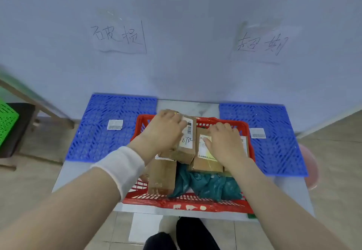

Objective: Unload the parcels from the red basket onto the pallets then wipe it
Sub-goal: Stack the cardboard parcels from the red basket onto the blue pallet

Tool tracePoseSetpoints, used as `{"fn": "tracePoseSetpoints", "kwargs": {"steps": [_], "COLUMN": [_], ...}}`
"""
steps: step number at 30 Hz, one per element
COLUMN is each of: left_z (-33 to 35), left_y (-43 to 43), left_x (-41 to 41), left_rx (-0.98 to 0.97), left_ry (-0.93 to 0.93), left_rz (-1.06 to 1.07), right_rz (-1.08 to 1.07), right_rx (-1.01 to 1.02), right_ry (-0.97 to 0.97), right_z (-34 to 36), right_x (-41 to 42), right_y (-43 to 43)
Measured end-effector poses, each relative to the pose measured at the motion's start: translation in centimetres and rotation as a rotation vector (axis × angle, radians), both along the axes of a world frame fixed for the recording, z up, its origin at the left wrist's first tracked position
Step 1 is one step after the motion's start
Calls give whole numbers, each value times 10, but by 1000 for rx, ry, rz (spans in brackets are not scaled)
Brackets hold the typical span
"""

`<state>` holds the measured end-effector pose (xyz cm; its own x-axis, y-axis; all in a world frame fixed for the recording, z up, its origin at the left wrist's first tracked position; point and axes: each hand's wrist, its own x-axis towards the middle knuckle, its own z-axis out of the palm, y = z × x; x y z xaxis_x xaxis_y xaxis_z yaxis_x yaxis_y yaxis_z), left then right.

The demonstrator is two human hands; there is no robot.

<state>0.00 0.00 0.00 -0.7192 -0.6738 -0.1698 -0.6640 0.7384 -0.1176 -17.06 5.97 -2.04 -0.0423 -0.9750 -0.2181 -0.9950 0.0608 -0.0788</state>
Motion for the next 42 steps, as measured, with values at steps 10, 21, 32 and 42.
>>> {"fn": "tracePoseSetpoints", "kwargs": {"steps": [10,21,32,42], "left_z": [-66,-100,-56,-31], "left_y": [-2,13,22,-5], "left_x": [17,13,47,194], "left_rx": [814,936,877,768], "left_ry": [967,1253,1541,1646], "left_rz": [1064,1189,1146,1076], "right_rz": [-448,-640,-757,-656], "right_rx": [276,228,-66,-106], "right_ry": [-694,-929,-1285,-1422], "right_z": [-66,-85,-39,-5], "right_x": [14,40,88,235], "right_y": [-10,-3,-3,-37]}}
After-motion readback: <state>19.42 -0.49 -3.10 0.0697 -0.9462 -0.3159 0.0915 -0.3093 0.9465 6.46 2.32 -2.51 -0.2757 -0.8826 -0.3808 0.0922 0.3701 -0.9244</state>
